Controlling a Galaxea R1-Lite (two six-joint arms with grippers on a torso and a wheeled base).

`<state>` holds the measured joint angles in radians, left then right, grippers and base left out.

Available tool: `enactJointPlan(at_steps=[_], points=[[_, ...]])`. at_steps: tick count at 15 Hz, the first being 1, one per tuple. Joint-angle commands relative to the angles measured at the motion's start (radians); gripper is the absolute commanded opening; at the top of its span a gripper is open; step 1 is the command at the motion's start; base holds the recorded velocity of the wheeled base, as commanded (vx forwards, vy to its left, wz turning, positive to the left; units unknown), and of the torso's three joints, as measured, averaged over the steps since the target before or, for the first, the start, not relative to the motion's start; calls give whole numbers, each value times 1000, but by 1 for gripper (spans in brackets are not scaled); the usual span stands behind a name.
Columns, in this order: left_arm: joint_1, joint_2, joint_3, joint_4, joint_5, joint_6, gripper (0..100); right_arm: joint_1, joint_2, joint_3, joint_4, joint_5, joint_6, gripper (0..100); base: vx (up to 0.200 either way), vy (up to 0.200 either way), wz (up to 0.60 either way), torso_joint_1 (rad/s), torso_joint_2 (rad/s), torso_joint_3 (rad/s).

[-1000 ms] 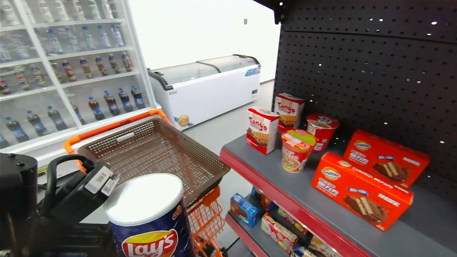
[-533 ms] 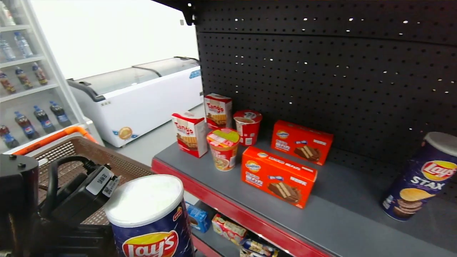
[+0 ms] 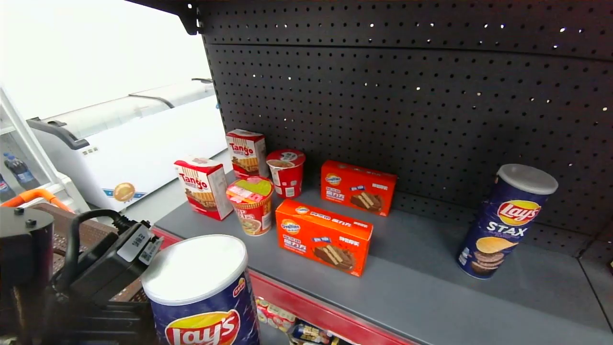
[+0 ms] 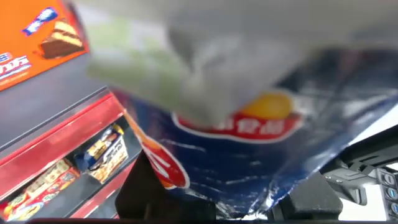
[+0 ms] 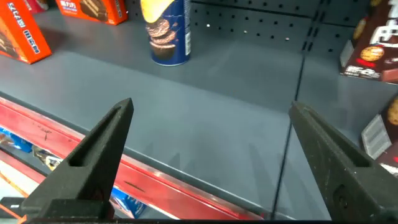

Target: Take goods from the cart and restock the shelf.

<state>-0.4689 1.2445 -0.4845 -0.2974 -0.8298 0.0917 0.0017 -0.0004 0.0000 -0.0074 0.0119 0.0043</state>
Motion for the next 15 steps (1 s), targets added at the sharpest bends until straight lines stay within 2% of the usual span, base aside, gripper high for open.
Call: enactJointPlan(at_steps=[1,2,14,15], points=[[1,0,0,0,0,0,0,0,0,0,0,0,0,100,0,0,0,0,0,0],[0,0,0,0,0,0,0,0,0,0,0,0,0,100,0,0,0,0,0,0],[1,0,4,1,0,0,0,0,0,0,0,0,0,100,0,0,-600,4,4,2],[3,0,3,1,0,0,0,0,0,0,0,0,2,100,0,0,0,0,0,0]])
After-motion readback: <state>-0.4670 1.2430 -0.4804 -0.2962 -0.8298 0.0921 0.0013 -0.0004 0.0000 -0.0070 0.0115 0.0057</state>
